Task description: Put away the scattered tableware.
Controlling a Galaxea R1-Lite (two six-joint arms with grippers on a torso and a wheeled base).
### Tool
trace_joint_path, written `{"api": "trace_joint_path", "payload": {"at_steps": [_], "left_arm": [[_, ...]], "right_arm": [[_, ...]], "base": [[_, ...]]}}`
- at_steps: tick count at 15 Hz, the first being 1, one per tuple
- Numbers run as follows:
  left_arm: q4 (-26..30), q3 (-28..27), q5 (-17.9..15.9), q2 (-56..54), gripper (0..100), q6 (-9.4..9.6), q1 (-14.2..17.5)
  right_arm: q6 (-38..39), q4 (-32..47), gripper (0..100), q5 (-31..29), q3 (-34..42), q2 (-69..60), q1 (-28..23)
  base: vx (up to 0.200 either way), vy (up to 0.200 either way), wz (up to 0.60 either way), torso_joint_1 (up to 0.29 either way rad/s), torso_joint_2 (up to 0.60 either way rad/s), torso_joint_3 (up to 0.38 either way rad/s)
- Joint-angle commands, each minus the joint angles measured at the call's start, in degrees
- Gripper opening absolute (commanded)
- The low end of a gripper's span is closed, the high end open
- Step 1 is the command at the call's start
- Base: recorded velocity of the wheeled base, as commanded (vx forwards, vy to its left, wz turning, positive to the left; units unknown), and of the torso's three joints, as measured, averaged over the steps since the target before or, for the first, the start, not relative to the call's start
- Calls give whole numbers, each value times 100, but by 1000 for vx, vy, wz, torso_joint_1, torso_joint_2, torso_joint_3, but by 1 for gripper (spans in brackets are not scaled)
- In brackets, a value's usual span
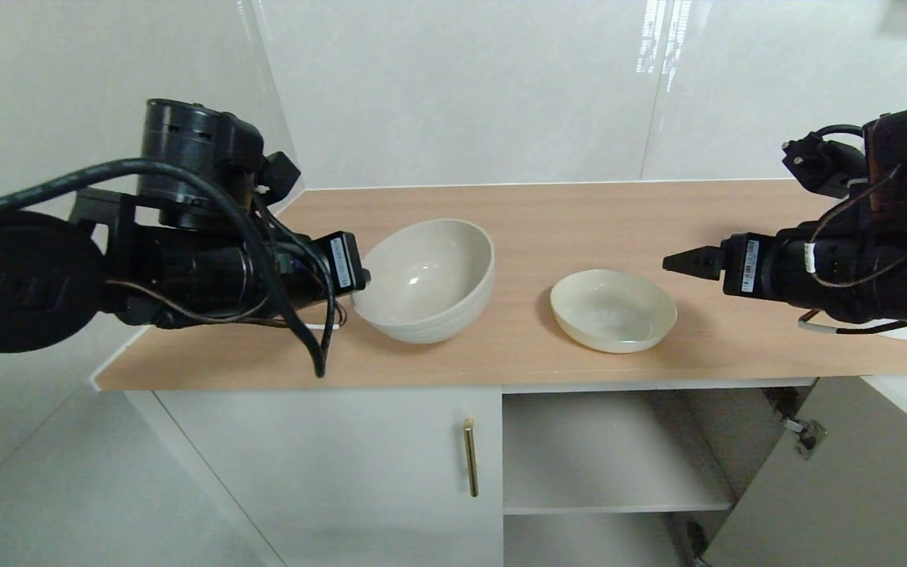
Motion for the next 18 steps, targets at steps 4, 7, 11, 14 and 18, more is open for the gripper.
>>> {"api": "trace_joint_path", "payload": {"at_steps": [4,7,11,14,18], "left_arm": [[-12,344,-967,-807,0,12,-43],[-29,353,-967,-816,0,12,-34],[-47,353,-967,-807,0,12,-43],[-47,362,-967,-807,0,12,-43],[-47,353,-967,-816,0,21,-43]], "right_arm": [[-21,-7,100,-904,-174,858,56],[-12,-33,100,-922,-174,981,91],[-4,-51,100,-922,-174,1025,126],[5,-59,0,-878,-174,1043,152],[14,-59,0,-887,-174,1078,223]], "base": [[0,0,0,0,0,0],[0,0,0,0,0,0],[0,0,0,0,0,0],[0,0,0,0,0,0],[0,0,0,0,0,0]]}}
